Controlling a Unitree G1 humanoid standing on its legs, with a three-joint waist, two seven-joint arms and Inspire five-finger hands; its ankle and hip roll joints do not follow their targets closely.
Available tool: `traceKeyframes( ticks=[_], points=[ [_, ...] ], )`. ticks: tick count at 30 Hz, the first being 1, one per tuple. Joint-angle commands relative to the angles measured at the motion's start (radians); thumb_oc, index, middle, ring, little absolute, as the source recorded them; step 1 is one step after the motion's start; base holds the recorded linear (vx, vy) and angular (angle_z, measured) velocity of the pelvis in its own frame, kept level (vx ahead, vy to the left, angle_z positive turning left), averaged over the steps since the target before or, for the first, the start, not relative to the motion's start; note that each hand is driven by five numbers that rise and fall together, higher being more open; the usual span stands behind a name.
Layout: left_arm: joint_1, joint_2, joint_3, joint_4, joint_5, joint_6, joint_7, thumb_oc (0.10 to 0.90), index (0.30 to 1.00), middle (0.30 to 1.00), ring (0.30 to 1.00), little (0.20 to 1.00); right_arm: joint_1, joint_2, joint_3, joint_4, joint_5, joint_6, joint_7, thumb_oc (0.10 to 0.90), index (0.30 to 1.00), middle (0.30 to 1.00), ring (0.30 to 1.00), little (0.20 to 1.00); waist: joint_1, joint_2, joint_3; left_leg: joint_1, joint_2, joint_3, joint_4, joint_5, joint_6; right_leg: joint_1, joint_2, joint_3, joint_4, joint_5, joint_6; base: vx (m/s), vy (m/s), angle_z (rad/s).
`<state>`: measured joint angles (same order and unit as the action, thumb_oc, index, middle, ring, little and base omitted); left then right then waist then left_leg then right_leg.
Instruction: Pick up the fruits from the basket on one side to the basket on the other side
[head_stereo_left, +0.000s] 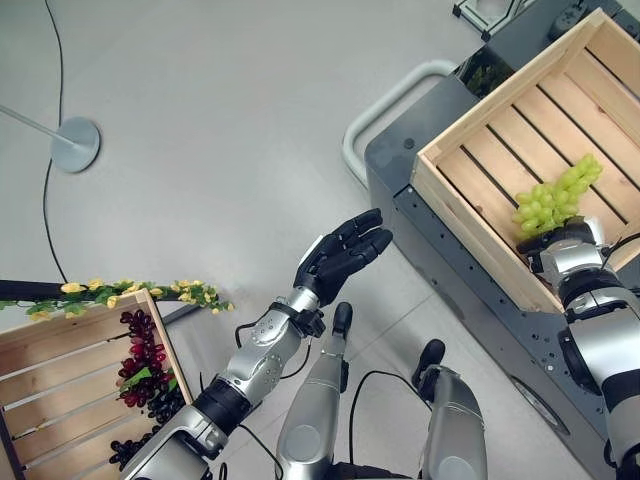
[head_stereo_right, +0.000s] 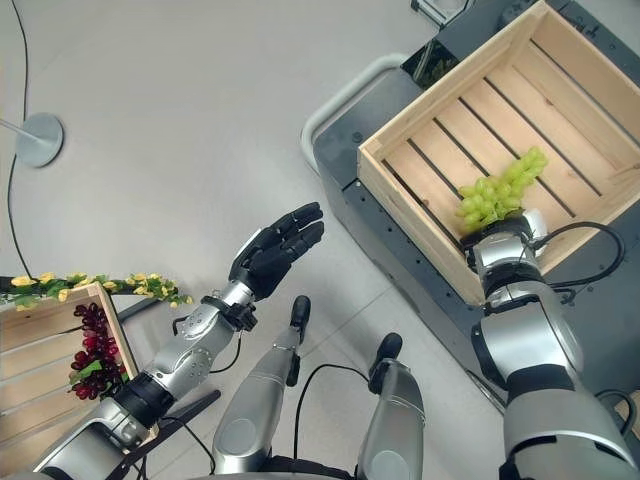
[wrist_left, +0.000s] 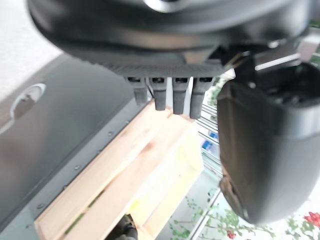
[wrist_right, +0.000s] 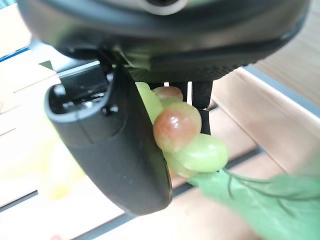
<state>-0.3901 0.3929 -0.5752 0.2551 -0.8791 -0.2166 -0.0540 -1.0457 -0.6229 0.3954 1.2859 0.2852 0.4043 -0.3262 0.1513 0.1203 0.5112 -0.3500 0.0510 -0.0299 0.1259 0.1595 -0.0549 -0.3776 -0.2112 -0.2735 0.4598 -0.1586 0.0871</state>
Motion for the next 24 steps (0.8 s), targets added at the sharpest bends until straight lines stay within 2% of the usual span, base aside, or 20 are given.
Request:
traceKeyframes(
  ticks=[1, 6, 10, 14, 19, 22, 24],
  points=[
    [-0.031, -0.005, 0.019, -0.137, -0.014, -0.112, -0.025, 0.800, 0.900, 0.900, 0.900, 0.900, -0.053, -0.076, 0.019, -0.080, 0.006, -0.061, -0.067, 0.400, 0.300, 0.300, 0.300, 0.300, -0.004, -0.047, 0.009, 0.092, -0.047, 0.068, 0.066, -0.144, 0.047, 0.097, 0.052, -0.013, -0.157, 0.141, -0.042, 0.01, 0.013, -0.04],
    [-0.028, 0.003, 0.039, -0.128, -0.014, -0.097, -0.017, 0.800, 0.900, 0.900, 0.900, 0.900, -0.028, -0.092, 0.001, -0.121, -0.016, -0.092, -0.056, 0.400, 0.300, 0.300, 0.300, 0.300, -0.014, -0.068, -0.009, 0.188, -0.032, 0.079, 0.043, -0.157, 0.041, 0.200, 0.052, 0.002, -0.202, 0.140, -0.041, 0.05, 0.010, -0.07],
    [-0.004, 0.004, 0.054, -0.121, 0.005, -0.050, 0.009, 0.800, 0.900, 0.900, 0.900, 0.900, 0.009, -0.115, 0.005, -0.200, -0.071, -0.086, -0.037, 0.400, 0.300, 0.300, 0.300, 0.300, -0.024, -0.095, -0.079, 0.256, -0.020, 0.091, 0.016, -0.165, 0.035, 0.279, 0.056, 0.019, -0.258, 0.146, -0.038, 0.11, 0.012, -0.08],
    [0.031, 0.006, 0.059, -0.112, 0.086, -0.008, 0.048, 0.800, 0.900, 0.900, 0.900, 0.900, 0.045, -0.141, 0.010, -0.291, -0.158, -0.070, -0.011, 0.400, 0.300, 0.300, 0.300, 0.300, -0.035, -0.123, -0.145, 0.308, -0.012, 0.099, 0.003, -0.175, 0.034, 0.339, 0.062, 0.037, -0.292, 0.147, -0.035, 0.15, -0.001, -0.14],
    [0.058, 0.035, 0.054, -0.097, 0.202, 0.008, 0.086, 0.800, 0.900, 0.900, 0.900, 0.900, 0.050, -0.191, 0.044, -0.362, -0.250, -0.063, 0.054, 0.400, 0.300, 0.300, 0.300, 0.300, -0.043, -0.149, -0.226, 0.364, -0.005, 0.106, -0.023, -0.178, 0.031, 0.397, 0.066, 0.055, -0.331, 0.154, -0.027, 0.14, -0.005, -0.06],
    [0.071, 0.061, 0.061, -0.083, 0.282, 0.020, 0.091, 0.800, 0.900, 0.900, 0.900, 0.900, 0.044, -0.241, 0.071, -0.421, -0.346, -0.067, 0.108, 0.400, 0.300, 0.300, 0.300, 0.300, -0.048, -0.163, -0.294, 0.409, 0.003, 0.113, -0.061, -0.174, 0.026, 0.437, 0.068, 0.063, -0.369, 0.165, -0.016, 0.16, -0.003, -0.06],
    [0.076, 0.070, 0.068, -0.082, 0.301, 0.027, 0.090, 0.800, 0.900, 0.900, 0.900, 0.900, 0.043, -0.260, 0.085, -0.440, -0.383, -0.072, 0.130, 0.400, 0.300, 0.300, 0.300, 0.300, -0.049, -0.166, -0.311, 0.418, 0.005, 0.114, -0.070, -0.172, 0.024, 0.446, 0.069, 0.065, -0.380, 0.168, -0.013, 0.10, -0.017, -0.06]
  ],
)
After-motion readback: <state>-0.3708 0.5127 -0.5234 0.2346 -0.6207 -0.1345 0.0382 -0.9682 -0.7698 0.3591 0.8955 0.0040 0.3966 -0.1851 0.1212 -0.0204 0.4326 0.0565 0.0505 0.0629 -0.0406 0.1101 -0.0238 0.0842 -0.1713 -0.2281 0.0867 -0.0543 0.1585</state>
